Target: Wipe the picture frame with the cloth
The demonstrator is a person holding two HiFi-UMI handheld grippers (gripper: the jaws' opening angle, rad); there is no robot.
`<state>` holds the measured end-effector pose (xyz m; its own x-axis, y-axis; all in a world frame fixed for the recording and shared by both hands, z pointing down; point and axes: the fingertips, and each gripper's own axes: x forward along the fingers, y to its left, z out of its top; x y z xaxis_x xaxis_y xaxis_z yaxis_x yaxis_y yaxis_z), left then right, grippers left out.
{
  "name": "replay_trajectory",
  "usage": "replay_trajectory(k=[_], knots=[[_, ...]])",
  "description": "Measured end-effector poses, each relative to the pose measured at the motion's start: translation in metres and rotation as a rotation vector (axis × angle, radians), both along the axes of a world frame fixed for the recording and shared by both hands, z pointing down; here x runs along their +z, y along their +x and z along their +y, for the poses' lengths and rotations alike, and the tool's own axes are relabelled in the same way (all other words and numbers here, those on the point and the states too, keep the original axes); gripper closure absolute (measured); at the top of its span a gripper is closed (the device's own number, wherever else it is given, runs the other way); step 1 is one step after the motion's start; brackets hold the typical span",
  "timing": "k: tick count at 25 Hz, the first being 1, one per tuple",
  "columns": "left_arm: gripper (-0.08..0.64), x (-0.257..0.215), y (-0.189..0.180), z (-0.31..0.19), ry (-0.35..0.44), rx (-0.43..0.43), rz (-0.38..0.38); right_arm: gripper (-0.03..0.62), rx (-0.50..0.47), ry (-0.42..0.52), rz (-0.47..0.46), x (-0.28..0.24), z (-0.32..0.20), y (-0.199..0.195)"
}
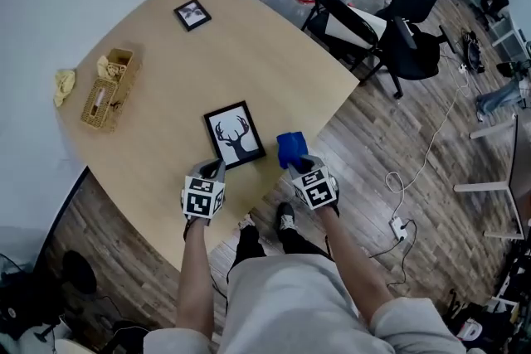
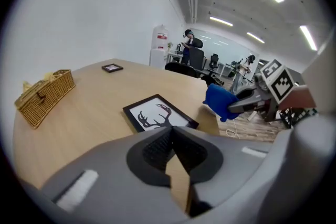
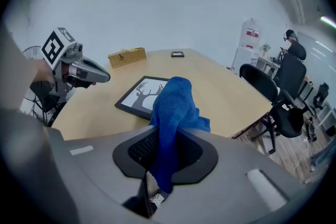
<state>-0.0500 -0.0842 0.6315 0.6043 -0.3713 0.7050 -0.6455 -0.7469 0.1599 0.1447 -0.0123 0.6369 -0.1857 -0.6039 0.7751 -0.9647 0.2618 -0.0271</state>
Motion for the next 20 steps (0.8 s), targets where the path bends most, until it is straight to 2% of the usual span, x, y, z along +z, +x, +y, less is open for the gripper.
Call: replay_trajectory(k=[12, 20], knots=[[0.508, -0.052, 0.005, 0.074, 0.083, -0.235, 0.022, 0.535, 0.004, 0.126, -0.258, -0.040, 0.043, -0.011], [0.508, -0.055, 0.009, 0.115, 0.101, -0.363, 0.077, 0.535, -0.091, 0.175, -0.294, -0.053, 0.064, -0.021]])
